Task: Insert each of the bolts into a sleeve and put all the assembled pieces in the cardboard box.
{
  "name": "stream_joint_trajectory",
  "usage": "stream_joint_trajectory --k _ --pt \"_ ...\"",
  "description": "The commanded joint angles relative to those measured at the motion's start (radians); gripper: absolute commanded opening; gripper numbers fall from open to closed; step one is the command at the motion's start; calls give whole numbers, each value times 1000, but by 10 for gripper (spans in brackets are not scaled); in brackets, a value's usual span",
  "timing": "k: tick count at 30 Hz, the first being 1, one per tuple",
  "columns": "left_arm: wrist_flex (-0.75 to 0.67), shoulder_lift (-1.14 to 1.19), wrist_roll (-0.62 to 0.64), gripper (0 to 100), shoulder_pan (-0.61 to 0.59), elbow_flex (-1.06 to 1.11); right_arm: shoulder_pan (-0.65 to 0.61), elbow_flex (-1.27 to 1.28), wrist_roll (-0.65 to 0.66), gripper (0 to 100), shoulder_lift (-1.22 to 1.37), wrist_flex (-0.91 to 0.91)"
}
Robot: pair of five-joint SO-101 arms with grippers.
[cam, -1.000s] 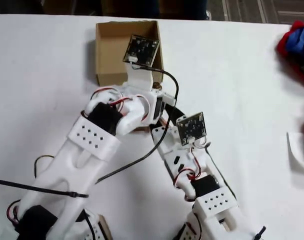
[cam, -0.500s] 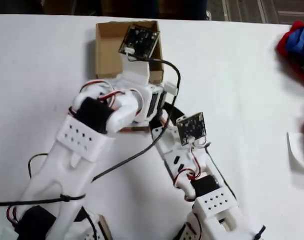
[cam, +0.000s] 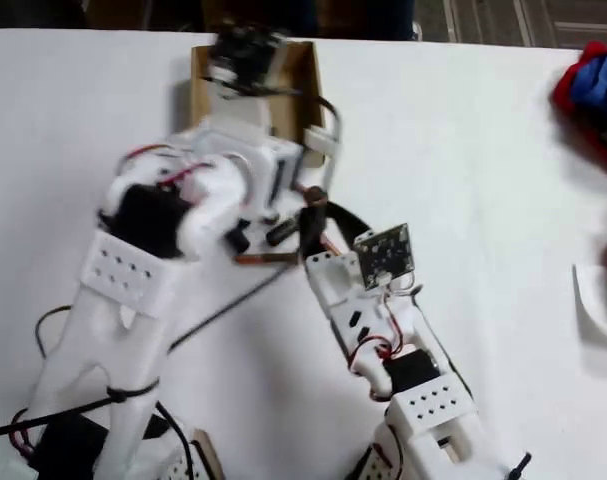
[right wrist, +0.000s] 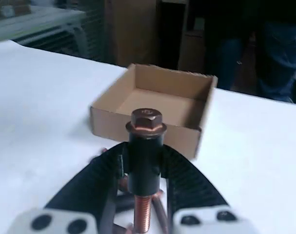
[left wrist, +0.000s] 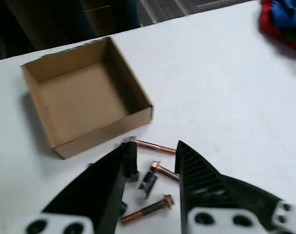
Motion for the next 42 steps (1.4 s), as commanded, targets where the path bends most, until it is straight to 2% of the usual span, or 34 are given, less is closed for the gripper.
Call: stream_joint_trajectory --k 1,6,9,14,17,20,22,28,32,42 --pt "40 -6 -89 146 -187 -12 82 -265 -9 21 67 199" --pt "101 -8 -166 146 -338 128 136 -911 -9 21 567 495" --pt "74 -6 -166 146 -428 255 137 -1381 -9 21 923 696" --pt "-91 -6 -167 146 -554 532 131 -2271 -34 21 1521 931" --pt "-213 -6 -167 146 -595 679 120 -2762 -118 21 1862 974" --pt "-347 -6 -167 146 -605 802 101 -3098 -137 21 2146 986" --pt "-427 -6 -167 146 -603 871 90 -3167 -137 21 2261 972" --pt "-572 -6 -167 146 -598 966 105 -3033 -144 21 2276 854" --pt "-582 -6 -166 146 -598 969 105 -3010 -143 21 2281 845" --pt "-582 -6 -164 146 -598 969 79 -3009 -143 21 2287 1033"
